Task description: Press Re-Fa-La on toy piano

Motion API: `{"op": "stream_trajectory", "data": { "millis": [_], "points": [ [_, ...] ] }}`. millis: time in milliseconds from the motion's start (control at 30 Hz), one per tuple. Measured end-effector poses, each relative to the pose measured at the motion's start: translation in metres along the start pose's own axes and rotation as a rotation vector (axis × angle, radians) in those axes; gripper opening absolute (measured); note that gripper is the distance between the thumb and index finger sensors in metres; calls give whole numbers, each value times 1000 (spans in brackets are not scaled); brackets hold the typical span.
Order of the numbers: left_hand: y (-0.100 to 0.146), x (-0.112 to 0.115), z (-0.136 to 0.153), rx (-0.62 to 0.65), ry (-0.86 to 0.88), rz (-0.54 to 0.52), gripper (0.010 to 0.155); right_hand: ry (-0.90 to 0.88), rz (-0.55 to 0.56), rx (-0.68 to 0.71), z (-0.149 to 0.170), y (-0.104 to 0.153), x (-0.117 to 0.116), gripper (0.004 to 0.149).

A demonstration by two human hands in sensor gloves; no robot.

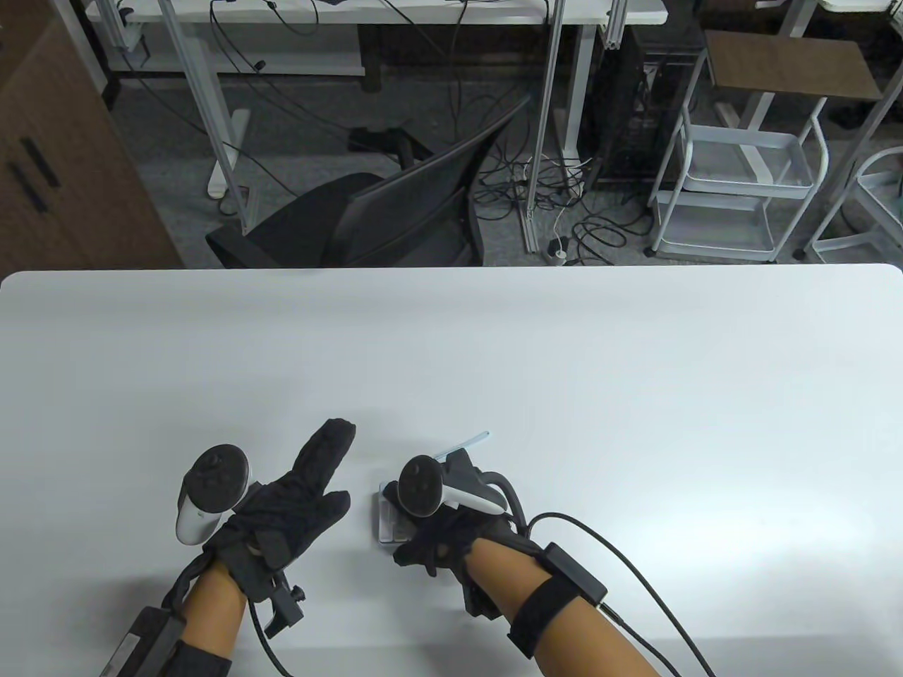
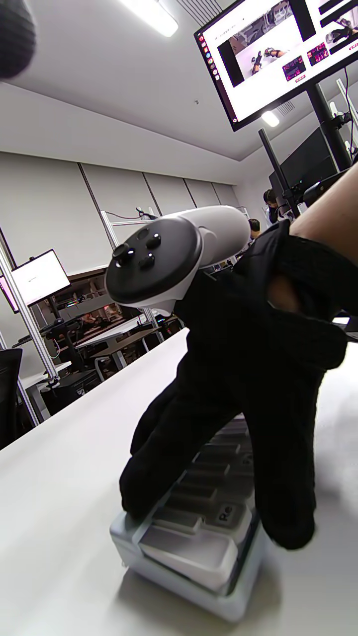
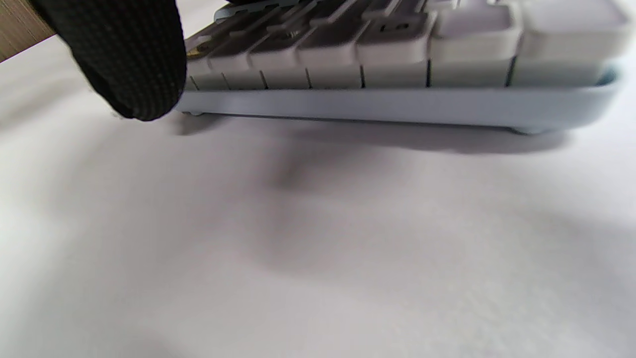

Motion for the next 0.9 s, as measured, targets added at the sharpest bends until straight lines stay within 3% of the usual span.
{"op": "stream_trajectory", "data": {
  "millis": [900],
  "points": [
    [0, 1, 0, 1, 0, 2, 92, 1, -2, 0, 1, 0, -2, 89]
  ]
}}
Point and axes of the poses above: the tracker on the back of each hand, its own z axis roughly to the little-finger side, its own y axis roughly from the fingertips to the wrist, x = y × z, the point moved 4 cm from there along -y, roughly from the wrist to the fingertips, and after that the axes turned 2 degrees about -y, right-handed, at the moved point
